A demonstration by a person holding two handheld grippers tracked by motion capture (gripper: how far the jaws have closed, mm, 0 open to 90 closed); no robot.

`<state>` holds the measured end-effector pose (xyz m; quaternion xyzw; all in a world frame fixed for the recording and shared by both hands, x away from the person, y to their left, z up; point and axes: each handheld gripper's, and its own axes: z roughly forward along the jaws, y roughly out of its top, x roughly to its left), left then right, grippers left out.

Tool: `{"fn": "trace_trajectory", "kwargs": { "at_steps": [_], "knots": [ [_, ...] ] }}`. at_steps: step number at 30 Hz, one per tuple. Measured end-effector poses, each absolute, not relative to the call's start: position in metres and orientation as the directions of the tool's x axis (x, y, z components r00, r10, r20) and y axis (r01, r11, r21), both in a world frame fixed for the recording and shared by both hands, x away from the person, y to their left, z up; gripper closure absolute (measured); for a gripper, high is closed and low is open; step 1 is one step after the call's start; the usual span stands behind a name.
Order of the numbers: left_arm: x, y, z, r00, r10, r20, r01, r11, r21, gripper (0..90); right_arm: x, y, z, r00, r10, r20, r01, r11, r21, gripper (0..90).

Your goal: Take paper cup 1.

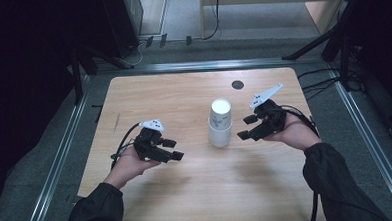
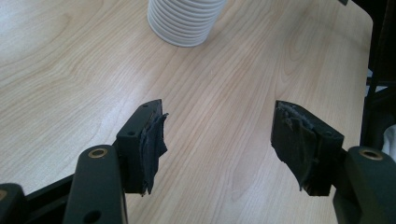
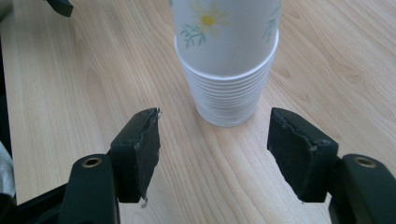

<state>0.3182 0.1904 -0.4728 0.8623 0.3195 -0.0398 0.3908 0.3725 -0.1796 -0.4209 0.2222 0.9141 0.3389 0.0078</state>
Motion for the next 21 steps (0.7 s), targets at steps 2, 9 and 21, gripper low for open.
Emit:
{"fn": "trace_trajectory", "kwargs": {
  "at_steps": [2,9,21],
  "knots": [
    [0.319,0.192,-0.473,0.788,0.525,-0.322,0.588,-0.484,0.648,34.8,0.377,-0.178,-0.416,-0.906,0.402,0.133,0.395,0.687,0.61,34.4],
    [0.318,0.192,-0.473,0.791,0.525,-0.314,0.584,-0.493,0.646,34.8,0.391,-0.173,-0.398,-0.922,0.367,0.126,0.364,0.704,0.61,31.3],
    [0.319,0.194,-0.473,0.79,0.522,-0.321,0.585,-0.488,0.648,34.6,0.41,-0.147,-0.378,-0.963,0.257,0.082,0.255,0.768,0.588,28.4]
  ]
}}
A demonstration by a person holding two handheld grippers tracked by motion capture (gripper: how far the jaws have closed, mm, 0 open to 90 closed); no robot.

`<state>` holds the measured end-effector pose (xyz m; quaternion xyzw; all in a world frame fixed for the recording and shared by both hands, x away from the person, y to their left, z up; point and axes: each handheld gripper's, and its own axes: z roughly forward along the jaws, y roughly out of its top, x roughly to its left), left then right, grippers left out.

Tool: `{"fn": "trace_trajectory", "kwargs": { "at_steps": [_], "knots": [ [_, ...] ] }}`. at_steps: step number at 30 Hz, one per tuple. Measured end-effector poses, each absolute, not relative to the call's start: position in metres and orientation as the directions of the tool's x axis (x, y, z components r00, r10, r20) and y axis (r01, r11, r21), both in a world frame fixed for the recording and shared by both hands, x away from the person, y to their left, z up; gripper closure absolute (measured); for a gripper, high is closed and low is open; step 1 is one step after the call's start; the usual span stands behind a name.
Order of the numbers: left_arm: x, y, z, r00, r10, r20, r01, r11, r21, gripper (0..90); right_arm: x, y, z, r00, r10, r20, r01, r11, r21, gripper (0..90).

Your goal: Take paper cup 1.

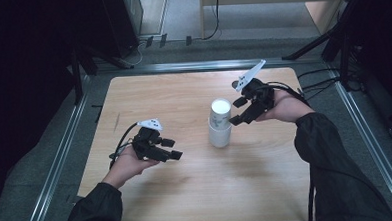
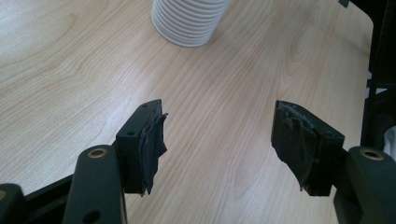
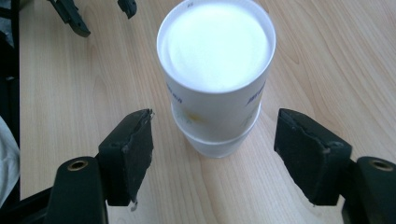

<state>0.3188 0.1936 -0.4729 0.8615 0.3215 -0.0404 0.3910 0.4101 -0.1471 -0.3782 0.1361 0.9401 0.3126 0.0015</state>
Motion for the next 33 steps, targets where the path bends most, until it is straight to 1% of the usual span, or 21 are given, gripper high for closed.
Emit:
{"fn": "trace_trajectory", "kwargs": {
  "at_steps": [3,10,12,13,17,20,23,25,26,33],
  "knots": [
    [0.319,0.194,-0.472,0.793,0.518,-0.319,0.581,-0.49,0.65,34.6,0.415,-0.144,-0.378,-0.961,0.261,0.096,0.267,0.772,0.577,28.3],
    [0.32,0.198,-0.471,0.785,0.524,-0.331,0.589,-0.468,0.659,34.6,0.42,-0.132,-0.381,-0.967,0.234,0.103,0.248,0.765,0.594,27.7],
    [0.319,0.197,-0.471,0.788,0.522,-0.327,0.586,-0.473,0.658,34.6,0.422,-0.127,-0.384,-0.97,0.213,0.117,0.24,0.764,0.6,27.2],
    [0.319,0.197,-0.471,0.79,0.52,-0.323,0.583,-0.476,0.658,34.6,0.423,-0.126,-0.384,-0.966,0.219,0.138,0.258,0.76,0.596,27.2],
    [0.319,0.196,-0.472,0.791,0.519,-0.323,0.582,-0.479,0.657,34.6,0.428,-0.122,-0.385,-0.965,0.219,0.144,0.261,0.758,0.598,27.8],
    [0.32,0.197,-0.472,0.786,0.523,-0.33,0.59,-0.475,0.653,34.6,0.428,-0.118,-0.386,-0.969,0.206,0.135,0.245,0.767,0.593,27.9],
    [0.319,0.197,-0.471,0.788,0.521,-0.328,0.587,-0.475,0.655,34.5,0.428,-0.116,-0.384,-0.971,0.204,0.126,0.238,0.759,0.606,28.2],
    [0.319,0.197,-0.471,0.789,0.518,-0.33,0.587,-0.476,0.655,34.5,0.428,-0.115,-0.383,-0.969,0.208,0.131,0.244,0.753,0.611,29.6],
    [0.319,0.197,-0.471,0.789,0.519,-0.329,0.586,-0.478,0.654,34.6,0.428,-0.114,-0.383,-0.971,0.207,0.118,0.235,0.758,0.608,31.2],
    [0.319,0.197,-0.47,0.788,0.523,-0.325,0.586,-0.475,0.656,34.6,0.425,-0.113,-0.381,-0.976,0.2,0.087,0.211,0.764,0.61,33.0]
  ]
}}
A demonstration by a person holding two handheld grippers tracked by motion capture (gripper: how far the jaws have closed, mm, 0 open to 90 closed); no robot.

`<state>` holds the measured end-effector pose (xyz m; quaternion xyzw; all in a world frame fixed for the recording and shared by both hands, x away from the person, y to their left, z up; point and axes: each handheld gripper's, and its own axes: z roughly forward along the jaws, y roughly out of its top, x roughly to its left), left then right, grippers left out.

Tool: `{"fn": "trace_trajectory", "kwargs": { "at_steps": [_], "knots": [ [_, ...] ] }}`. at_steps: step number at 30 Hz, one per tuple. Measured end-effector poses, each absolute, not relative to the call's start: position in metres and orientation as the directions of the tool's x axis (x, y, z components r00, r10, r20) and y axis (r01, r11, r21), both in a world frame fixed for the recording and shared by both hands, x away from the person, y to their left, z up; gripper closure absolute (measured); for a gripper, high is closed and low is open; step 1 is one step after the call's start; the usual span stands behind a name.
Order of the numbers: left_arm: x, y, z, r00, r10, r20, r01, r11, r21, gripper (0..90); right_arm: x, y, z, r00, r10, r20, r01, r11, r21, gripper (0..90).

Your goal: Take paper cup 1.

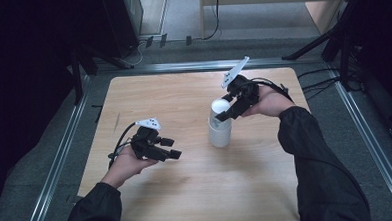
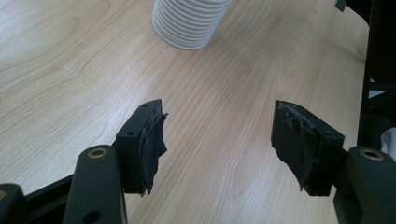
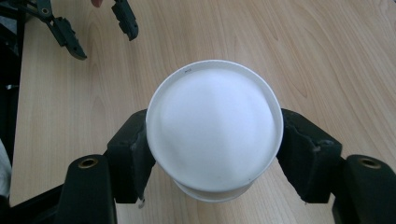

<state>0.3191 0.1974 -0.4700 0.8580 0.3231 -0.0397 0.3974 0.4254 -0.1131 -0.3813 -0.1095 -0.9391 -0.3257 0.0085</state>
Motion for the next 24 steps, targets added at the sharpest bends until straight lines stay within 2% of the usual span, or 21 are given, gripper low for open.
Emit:
{"fn": "trace_trajectory", "kwargs": {
  "at_steps": [17,24],
  "knots": [
    [0.319,0.198,-0.466,0.787,0.522,-0.328,0.585,-0.466,0.664,30.5,0.423,-0.113,-0.362,-0.973,0.212,0.088,0.22,0.756,0.617,33.8],
    [0.318,0.196,-0.463,0.79,0.533,-0.304,0.573,-0.462,0.678,20.5,0.422,-0.114,-0.344,-0.975,0.207,0.085,0.214,0.751,0.624,34.1]
  ]
}}
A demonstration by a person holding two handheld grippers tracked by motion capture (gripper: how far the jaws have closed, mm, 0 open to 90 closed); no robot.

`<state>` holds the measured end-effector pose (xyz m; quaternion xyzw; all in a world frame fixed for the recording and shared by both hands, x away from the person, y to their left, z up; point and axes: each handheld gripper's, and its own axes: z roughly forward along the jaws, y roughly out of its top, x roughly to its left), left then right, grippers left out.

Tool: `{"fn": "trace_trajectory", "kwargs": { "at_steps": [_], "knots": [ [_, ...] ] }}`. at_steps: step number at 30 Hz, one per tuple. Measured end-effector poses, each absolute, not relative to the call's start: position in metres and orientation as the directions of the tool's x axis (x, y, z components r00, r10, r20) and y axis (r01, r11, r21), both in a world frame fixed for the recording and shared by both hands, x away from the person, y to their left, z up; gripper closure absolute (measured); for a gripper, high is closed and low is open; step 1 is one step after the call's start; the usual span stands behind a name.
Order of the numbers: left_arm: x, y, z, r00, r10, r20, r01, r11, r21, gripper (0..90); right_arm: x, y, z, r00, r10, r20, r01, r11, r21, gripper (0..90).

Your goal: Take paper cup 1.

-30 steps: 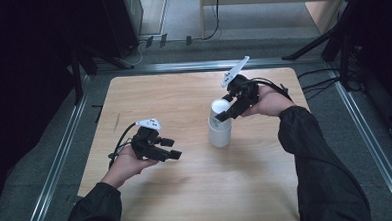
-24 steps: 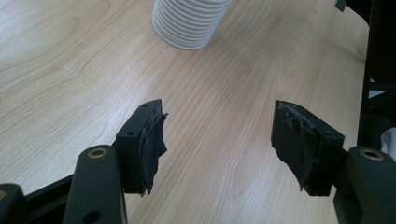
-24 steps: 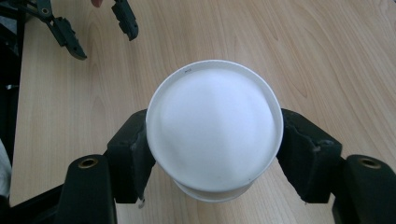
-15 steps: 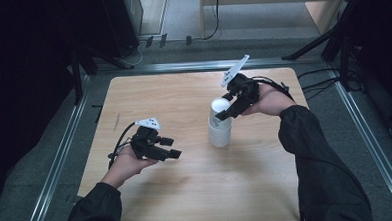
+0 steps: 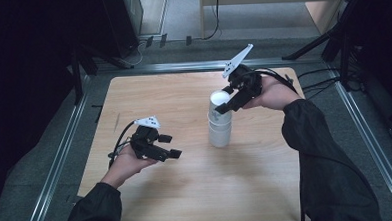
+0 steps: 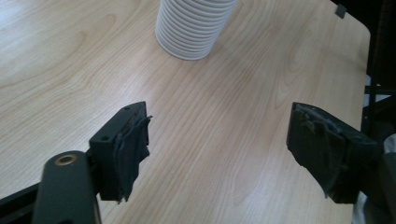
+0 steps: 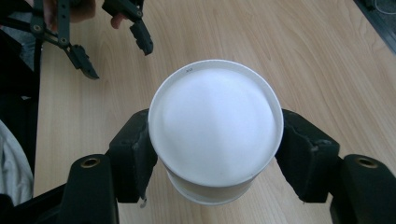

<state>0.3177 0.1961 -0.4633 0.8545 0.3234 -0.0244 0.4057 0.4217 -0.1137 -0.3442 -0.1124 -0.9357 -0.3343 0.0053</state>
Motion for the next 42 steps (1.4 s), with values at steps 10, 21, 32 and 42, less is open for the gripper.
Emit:
{"fn": "trace_trajectory", "kwargs": {
  "at_steps": [10,21,32,42],
  "knots": [
    [0.317,0.197,-0.461,0.795,0.523,-0.308,0.564,-0.451,0.691,18.1,0.416,-0.116,-0.305,-0.978,0.203,0.049,0.188,0.755,0.628,34.3],
    [0.315,0.196,-0.459,0.807,0.498,-0.317,0.555,-0.456,0.696,15.3,0.381,-0.112,-0.273,-0.994,0.111,0.021,0.099,0.77,0.631,34.5],
    [0.314,0.194,-0.459,0.823,0.475,-0.312,0.535,-0.461,0.708,15.4,0.353,-0.108,-0.326,-0.996,0.036,0.081,0.081,0.756,0.649,34.8],
    [0.31,0.186,-0.46,0.853,0.421,-0.308,0.499,-0.488,0.716,15.8,0.341,-0.122,-0.374,-0.987,0.077,0.14,0.155,0.686,0.711,34.7]
  ]
}}
